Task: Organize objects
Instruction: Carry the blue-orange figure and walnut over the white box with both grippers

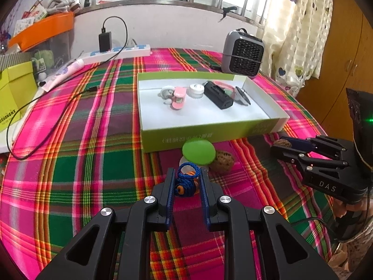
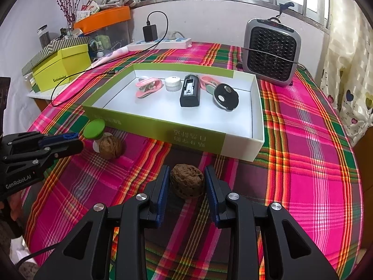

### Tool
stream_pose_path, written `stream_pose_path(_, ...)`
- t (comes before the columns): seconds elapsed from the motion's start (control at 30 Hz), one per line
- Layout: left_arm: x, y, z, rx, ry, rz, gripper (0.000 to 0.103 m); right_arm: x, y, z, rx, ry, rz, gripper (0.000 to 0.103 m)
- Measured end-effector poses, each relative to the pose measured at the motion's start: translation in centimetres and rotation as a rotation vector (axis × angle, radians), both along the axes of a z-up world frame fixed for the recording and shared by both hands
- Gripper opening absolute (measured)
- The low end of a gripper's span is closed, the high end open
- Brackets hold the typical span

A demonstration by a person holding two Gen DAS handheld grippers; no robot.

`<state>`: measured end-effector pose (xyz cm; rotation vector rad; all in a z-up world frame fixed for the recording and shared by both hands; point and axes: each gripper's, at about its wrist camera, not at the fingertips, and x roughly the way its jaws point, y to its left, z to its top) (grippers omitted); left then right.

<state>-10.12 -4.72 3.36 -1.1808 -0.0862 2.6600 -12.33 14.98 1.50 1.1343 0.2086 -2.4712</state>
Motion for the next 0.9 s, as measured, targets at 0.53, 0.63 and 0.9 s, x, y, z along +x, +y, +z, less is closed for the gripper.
stream_pose_path(0.53, -1.2, 0.3, 2.1, -0.015, 0.052, -0.009, 0.018, -0.6, -0.3, 1.6, -0.008, 0.034, 0.016, 0.031)
stream_pose_path(0.63, -1.6, 0.2, 2.5, -0.008, 0.063, -0.010, 0.018, -0.9, -0.4, 1.9, -0.008, 0.042, 0.019, 0.031)
stream_pose_path(0.9, -3.7, 0.4, 2.9, -0.008, 0.068, -0.019, 0.018, -2.3, -0.9, 2.7, -0.004, 0.060, 0.024, 0.031)
